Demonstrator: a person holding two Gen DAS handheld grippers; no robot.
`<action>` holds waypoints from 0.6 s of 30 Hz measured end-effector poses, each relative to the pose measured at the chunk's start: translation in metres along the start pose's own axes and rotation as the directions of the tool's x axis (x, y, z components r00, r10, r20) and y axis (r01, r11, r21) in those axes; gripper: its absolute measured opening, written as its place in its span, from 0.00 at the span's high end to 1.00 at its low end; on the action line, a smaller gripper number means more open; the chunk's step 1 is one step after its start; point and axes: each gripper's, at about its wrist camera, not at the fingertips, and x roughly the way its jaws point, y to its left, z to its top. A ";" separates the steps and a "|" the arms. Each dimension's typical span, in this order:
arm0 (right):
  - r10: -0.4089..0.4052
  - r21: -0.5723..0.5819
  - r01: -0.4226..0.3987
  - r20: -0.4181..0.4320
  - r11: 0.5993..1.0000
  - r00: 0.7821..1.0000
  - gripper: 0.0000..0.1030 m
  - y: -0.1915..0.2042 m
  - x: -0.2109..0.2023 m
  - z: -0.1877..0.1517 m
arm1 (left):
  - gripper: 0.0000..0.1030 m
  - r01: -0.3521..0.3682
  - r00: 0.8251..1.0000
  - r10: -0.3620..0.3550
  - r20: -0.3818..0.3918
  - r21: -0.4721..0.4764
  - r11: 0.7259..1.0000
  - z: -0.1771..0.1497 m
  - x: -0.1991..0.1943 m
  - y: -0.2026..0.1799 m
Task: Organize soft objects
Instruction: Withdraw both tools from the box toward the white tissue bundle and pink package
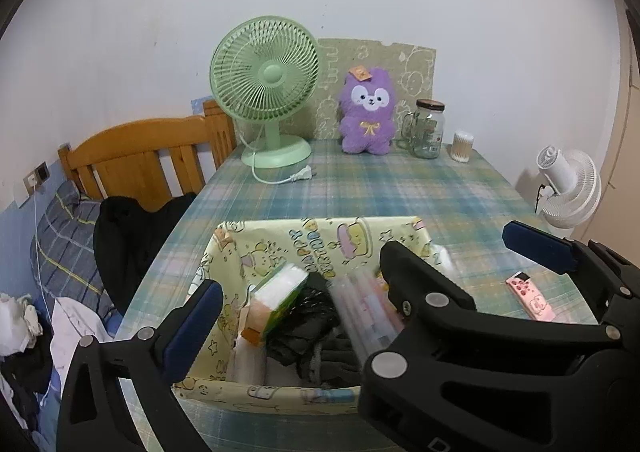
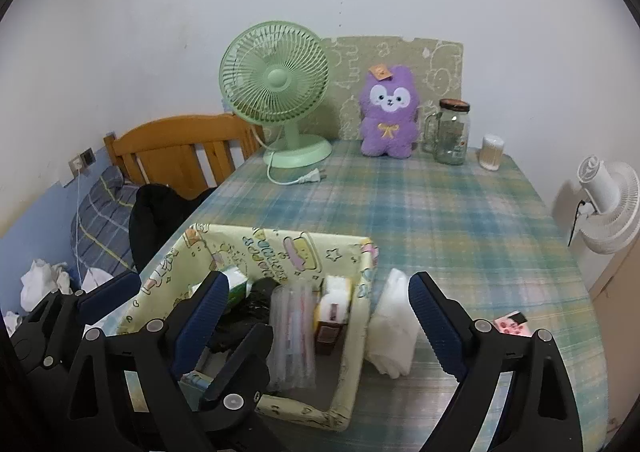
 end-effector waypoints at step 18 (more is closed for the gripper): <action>-0.049 0.012 0.048 0.071 0.999 0.996 0.05 -0.036 -0.046 0.006 | 0.00 0.027 0.997 -0.029 0.067 0.027 0.999 0.009 -0.031 -0.042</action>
